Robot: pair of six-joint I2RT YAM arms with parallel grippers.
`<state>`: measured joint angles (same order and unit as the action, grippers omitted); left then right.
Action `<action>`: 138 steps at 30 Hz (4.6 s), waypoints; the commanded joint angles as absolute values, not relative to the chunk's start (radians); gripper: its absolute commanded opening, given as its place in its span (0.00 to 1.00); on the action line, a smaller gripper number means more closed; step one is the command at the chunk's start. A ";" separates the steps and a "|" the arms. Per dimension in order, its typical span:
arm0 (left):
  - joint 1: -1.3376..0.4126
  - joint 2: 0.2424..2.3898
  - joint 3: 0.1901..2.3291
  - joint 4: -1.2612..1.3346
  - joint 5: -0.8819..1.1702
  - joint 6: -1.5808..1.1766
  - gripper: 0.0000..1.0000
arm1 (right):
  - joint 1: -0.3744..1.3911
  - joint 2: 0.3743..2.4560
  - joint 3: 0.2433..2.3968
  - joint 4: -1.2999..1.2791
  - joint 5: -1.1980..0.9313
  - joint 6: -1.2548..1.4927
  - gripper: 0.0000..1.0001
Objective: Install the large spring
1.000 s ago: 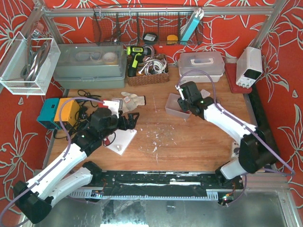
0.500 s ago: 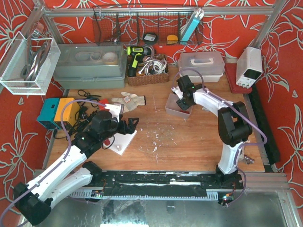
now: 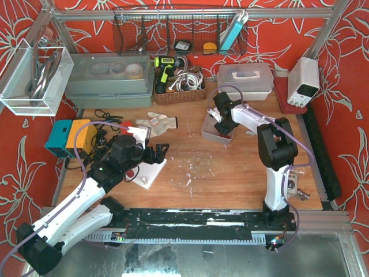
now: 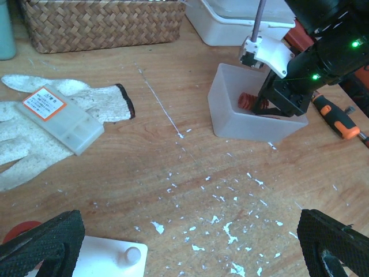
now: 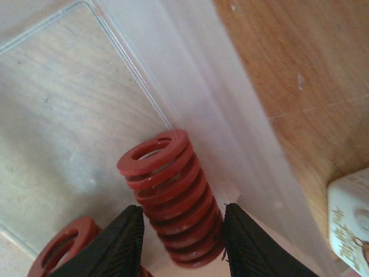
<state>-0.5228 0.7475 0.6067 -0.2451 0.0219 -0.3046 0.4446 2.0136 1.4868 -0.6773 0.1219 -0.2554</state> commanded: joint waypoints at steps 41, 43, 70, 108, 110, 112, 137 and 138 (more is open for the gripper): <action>-0.462 0.746 0.615 -0.252 -0.012 -0.335 1.00 | 0.490 1.698 1.411 -0.544 -0.036 -0.370 0.00; -0.462 0.744 0.616 -0.242 0.023 -0.343 0.96 | 0.516 1.645 1.369 -0.512 -0.048 -0.343 0.00; -0.538 0.893 0.595 -0.034 0.440 -0.535 0.47 | 0.972 1.193 0.652 0.243 -0.141 0.006 0.00; -0.595 1.042 0.614 -0.005 0.512 -0.559 0.28 | 1.064 1.267 0.671 0.276 -0.087 -0.048 0.00; -0.596 1.037 0.610 -0.007 0.505 -0.561 0.16 | 1.065 1.271 0.673 0.271 -0.086 -0.047 0.00; -0.595 1.027 0.605 -0.011 0.492 -0.566 0.06 | 1.065 1.273 0.673 0.267 -0.088 -0.047 0.00; -0.597 0.623 0.621 -0.586 -0.224 -0.700 0.00 | 1.055 1.212 0.611 0.298 0.265 0.024 0.99; -0.597 0.608 0.632 -0.622 -0.257 -0.746 0.00 | 1.053 1.215 0.614 0.296 0.267 0.024 0.99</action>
